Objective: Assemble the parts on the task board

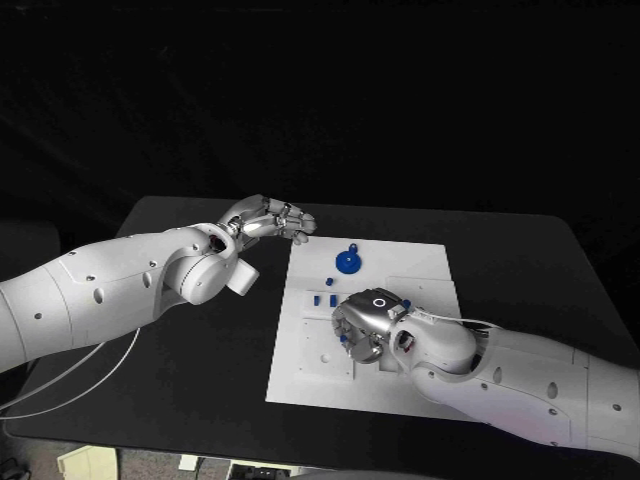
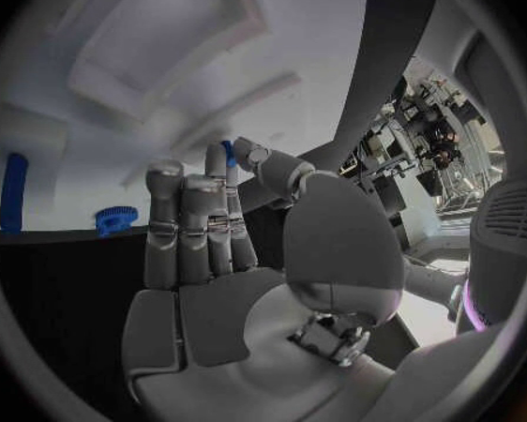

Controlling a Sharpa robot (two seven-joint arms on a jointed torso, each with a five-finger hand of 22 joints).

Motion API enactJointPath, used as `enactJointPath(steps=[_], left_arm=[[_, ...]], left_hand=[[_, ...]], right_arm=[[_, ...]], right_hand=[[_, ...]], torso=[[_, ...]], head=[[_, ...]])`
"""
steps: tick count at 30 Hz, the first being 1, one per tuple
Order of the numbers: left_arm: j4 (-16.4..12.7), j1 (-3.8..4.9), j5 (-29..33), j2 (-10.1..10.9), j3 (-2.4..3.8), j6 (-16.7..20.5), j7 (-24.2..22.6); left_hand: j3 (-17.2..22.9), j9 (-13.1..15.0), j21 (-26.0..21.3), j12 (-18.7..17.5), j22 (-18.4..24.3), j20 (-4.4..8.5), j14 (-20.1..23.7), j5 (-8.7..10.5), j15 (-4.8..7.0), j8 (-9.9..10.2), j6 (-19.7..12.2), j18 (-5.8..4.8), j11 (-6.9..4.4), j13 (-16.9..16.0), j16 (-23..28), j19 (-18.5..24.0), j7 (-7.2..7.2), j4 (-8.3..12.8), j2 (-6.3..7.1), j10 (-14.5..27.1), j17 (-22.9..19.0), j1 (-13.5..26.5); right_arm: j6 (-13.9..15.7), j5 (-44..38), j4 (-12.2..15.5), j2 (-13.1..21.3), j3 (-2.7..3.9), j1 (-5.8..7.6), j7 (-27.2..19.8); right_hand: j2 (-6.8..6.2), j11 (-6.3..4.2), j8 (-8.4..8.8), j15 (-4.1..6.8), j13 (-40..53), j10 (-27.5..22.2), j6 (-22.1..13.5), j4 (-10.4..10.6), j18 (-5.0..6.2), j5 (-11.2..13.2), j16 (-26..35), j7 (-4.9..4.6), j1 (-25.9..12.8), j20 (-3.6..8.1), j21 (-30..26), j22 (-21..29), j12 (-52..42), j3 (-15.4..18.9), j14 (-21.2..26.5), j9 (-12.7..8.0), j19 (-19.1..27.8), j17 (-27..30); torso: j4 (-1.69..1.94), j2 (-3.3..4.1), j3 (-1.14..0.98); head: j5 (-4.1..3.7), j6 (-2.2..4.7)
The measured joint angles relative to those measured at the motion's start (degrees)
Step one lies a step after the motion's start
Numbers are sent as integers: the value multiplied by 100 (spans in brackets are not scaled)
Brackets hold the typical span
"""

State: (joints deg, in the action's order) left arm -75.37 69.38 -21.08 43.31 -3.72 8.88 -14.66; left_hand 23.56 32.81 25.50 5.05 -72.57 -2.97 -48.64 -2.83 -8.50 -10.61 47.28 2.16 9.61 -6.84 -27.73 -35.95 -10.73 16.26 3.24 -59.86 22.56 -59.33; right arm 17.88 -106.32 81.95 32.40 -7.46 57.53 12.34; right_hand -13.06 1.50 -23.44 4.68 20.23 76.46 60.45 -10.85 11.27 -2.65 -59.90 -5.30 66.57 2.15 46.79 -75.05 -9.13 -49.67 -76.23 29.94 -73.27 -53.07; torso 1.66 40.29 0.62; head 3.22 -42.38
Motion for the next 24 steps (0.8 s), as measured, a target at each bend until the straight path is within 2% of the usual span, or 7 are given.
enactJointPath(steps=[5,9,10,12,15,21,24], left_arm=[[1,0,0,0,0,-1,0],[4,0,0,7,-3,-1,5],[4,0,0,8,-3,-1,6],[6,0,0,11,-2,-1,7],[11,0,0,14,-2,0,7],[-6,0,0,28,-1,1,8],[2,0,0,27,-1,2,8]], left_hand=[[0,-4,0,0,-5,0,0,0,0,0,0,0,0,5,0,0,0,0,0,0,0,0],[0,-8,0,0,-5,0,0,0,0,0,0,0,0,7,0,0,0,0,0,0,5,0],[0,-8,0,0,-5,0,0,0,0,0,0,0,0,7,0,0,0,0,0,0,5,0],[0,-8,0,0,-5,0,0,0,0,0,0,0,0,7,22,0,0,0,0,0,5,0],[0,-7,0,0,-5,0,0,0,0,0,0,-1,0,11,22,0,0,0,0,0,5,0],[0,-7,0,0,-10,0,0,0,0,0,0,0,0,12,22,0,0,0,0,0,10,0],[0,-7,0,0,-10,0,0,0,0,0,0,0,0,15,22,0,0,0,0,0,10,0]], right_arm=[[37,62,3,18,-4,-2,1],[69,141,19,66,-22,-13,-6],[80,158,33,81,-22,-14,-9],[111,191,60,109,-22,-12,-11],[149,239,119,175,-23,3,-11],[191,339,304,366,-20,118,3],[233,376,446,483,24,159,6]], right_hand=[[-81,37,38,-3,22,-93,-32,4,2,-3,0,-18,-79,-13,0,0,30,-49,3,0,13,32],[-379,178,350,-188,-66,-589,-504,-38,7,-47,3,-216,-315,-32,-2,0,345,195,96,-117,137,85],[-409,162,422,-230,-67,-632,-612,-106,7,-47,16,-272,-346,-41,-2,0,391,305,127,-150,191,98],[-414,239,553,-324,-185,-848,-837,-258,1,-47,62,-372,-447,-61,-42,0,539,485,223,-212,331,117],[-413,337,653,-416,-258,-1080,-1022,-386,-114,-47,79,-487,-489,-71,-86,0,566,613,315,-266,423,121],[-413,343,653,-411,-279,-1096,-1050,-401,-115,-47,79,-478,-488,-71,-87,0,551,627,326,-273,442,120],[-413,343,649,-399,-285,-1096,-1035,-332,-115,-47,31,-462,-488,-72,-86,0,519,558,338,-273,443,129]], torso=[[-4,0,-2],[-6,1,-4],[-6,0,-5],[-6,0,-6],[-7,1,-6],[-6,-2,-5],[-7,-2,-6]], head=[[5,1],[7,2],[8,2],[8,5],[-1,16],[3,15],[7,18]])
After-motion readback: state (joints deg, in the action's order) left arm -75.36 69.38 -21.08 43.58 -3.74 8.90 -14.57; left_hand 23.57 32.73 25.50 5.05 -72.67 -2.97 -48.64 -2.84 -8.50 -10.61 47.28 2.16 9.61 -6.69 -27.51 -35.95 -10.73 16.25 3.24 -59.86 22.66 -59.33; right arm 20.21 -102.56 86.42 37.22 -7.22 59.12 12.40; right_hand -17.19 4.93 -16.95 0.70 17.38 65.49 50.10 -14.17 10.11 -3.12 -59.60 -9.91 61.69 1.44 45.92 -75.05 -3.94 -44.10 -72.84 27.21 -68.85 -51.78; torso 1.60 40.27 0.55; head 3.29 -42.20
